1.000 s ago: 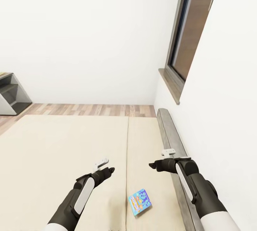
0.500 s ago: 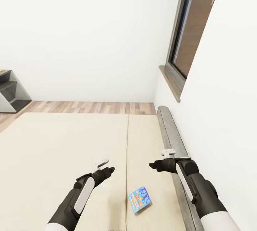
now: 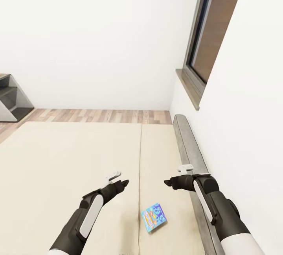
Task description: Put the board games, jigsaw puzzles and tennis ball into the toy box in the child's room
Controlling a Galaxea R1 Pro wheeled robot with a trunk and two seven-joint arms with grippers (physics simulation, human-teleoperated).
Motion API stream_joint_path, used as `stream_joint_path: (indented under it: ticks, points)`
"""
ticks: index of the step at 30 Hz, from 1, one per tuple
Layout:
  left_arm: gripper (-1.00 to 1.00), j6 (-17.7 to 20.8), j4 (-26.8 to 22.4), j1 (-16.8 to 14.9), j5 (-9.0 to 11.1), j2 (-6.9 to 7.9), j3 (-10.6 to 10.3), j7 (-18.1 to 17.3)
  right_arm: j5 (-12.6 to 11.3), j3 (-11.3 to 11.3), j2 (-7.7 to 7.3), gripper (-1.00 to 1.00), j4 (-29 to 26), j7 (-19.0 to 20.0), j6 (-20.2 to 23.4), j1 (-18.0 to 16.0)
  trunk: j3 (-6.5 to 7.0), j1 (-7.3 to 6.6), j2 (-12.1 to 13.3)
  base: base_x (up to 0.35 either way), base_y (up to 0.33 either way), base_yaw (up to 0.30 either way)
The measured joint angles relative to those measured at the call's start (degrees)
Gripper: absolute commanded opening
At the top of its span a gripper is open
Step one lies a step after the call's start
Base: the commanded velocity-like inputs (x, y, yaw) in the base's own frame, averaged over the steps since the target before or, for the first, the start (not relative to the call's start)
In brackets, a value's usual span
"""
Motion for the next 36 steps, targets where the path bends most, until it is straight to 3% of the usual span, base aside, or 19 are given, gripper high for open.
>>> stream_joint_path:
  ticks: [8,14,24,28,33,36]
  points:
    - [1.00,2.0,-5.7,2.3,0.6,0.21,-0.2,-4.0,0.0,0.0,-0.02,1.00,0.0,0.0,0.0,0.0,-0.74,0.00,0.0,0.000,0.000,0.000]
    - [1.00,6.7,-9.1,2.9,1.1,0.07,-0.1,-4.8,0.0,0.0,-0.03,1.00,0.0,0.0,0.0,0.0,-1.29,0.00,0.0,0.000,0.000,0.000]
    - [1.00,11.2,-15.4,3.8,1.6,0.10,-0.1,-5.1,0.0,0.0,-0.08,1.00,0.0,0.0,0.0,0.0,-2.21,0.00,0.0,0.000,0.000,0.000]
    - [1.00,12.7,-16.9,4.1,2.8,0.16,0.1,-5.1,0.0,0.0,-0.06,1.00,0.0,0.0,0.0,0.0,-2.58,0.00,0.0,0.000,0.000,0.000]
    - [1.00,14.6,-18.6,4.3,5.9,0.28,0.5,-5.1,-0.1,0.0,-0.09,1.00,0.0,0.0,0.0,0.0,-3.04,0.00,0.0,0.000,0.000,0.000]
    - [1.00,14.9,-18.8,4.4,6.5,0.34,0.6,-5.1,-0.1,0.0,-0.12,1.00,0.0,0.0,0.0,0.0,-3.32,0.00,0.0,0.000,0.000,0.000]
